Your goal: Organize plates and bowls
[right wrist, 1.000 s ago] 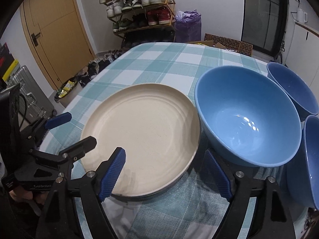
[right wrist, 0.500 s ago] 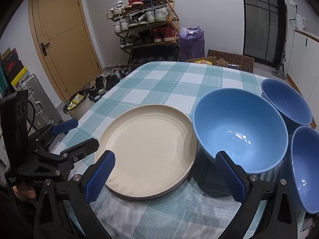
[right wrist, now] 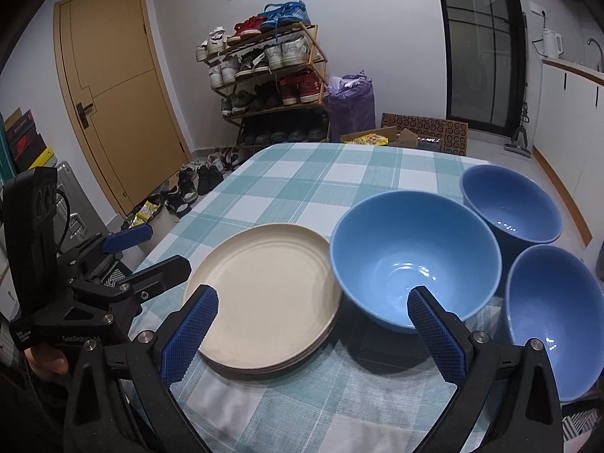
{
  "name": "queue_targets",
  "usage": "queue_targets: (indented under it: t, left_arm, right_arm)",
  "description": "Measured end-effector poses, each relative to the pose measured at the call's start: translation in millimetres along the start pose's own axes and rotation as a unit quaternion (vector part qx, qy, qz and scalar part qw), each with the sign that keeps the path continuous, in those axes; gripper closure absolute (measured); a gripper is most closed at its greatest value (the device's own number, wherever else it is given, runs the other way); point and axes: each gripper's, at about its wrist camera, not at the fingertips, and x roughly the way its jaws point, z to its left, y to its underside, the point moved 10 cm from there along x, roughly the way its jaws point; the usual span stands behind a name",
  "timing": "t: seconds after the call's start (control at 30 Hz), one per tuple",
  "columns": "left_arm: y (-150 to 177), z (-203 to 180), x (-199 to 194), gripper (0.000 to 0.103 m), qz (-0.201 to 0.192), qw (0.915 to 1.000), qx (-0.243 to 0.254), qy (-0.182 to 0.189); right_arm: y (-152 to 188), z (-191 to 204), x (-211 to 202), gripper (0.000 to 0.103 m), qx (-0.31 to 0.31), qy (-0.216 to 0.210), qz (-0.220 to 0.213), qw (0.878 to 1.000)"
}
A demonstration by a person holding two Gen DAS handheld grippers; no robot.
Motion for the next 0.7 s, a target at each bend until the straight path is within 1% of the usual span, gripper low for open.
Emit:
queue_targets:
  t: [0.13, 0.23, 0.43, 0.6, 0.7]
  left_arm:
    - [-14, -15, -1, 0.000, -0.007, 0.9999, 0.009, 0.008]
    - [-22, -30, 1, 0.000, -0.003, 0.9996, 0.014, 0.026]
    - [-40, -52, 0, 0.000, -0.012, 0.9991, 0.027, 0.030]
    - [-51, -69, 2, 0.000, -0.009, 0.9985, 0.032, 0.043]
    - [-59, -79, 2, 0.000, -0.016, 0.9983, 0.040, 0.040]
  right_arm:
    - [-6, -12, -18, 0.001, 0.005, 0.009, -0.015, 1.000]
    - [-11, -21, -29, 0.001, 0.011, 0.015, -0.024, 1.000]
    - [-22, -37, -52, 0.001, 0.021, 0.027, -0.041, 0.999]
    - [-30, -54, -70, 0.001, 0.027, 0.040, -0.052, 0.997]
    - [-38, -66, -85, 0.001, 0.031, 0.050, -0.062, 0.996]
